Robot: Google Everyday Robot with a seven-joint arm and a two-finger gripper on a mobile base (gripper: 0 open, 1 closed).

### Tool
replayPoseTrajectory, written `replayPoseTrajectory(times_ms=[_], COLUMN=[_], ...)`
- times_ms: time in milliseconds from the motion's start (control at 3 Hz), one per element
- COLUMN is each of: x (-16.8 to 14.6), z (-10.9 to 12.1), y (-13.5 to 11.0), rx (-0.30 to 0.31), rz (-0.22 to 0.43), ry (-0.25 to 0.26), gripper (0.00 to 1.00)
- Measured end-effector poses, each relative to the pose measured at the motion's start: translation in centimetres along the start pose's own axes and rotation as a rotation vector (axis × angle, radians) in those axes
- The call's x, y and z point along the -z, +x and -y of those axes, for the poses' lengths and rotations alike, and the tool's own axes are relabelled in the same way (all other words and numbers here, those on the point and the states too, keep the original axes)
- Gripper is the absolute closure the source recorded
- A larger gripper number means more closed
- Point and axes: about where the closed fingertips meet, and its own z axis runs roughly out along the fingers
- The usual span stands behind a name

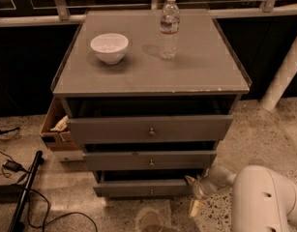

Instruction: Open bottom drawer

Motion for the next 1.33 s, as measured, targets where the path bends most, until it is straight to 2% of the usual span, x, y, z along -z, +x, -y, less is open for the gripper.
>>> replayPoseTrajectory(times_ms=[333, 1000, 1333], x=[1.3, 5.0, 7.0], z=[-2.6, -9.3, -12.0], y=[0.2, -0.1, -0.2], rx=[0.006, 0.025, 0.046], rz=[0.004, 0.042, 0.054], ry=[-0.079, -0.307, -0.436], gripper=[0.00, 0.00, 0.00])
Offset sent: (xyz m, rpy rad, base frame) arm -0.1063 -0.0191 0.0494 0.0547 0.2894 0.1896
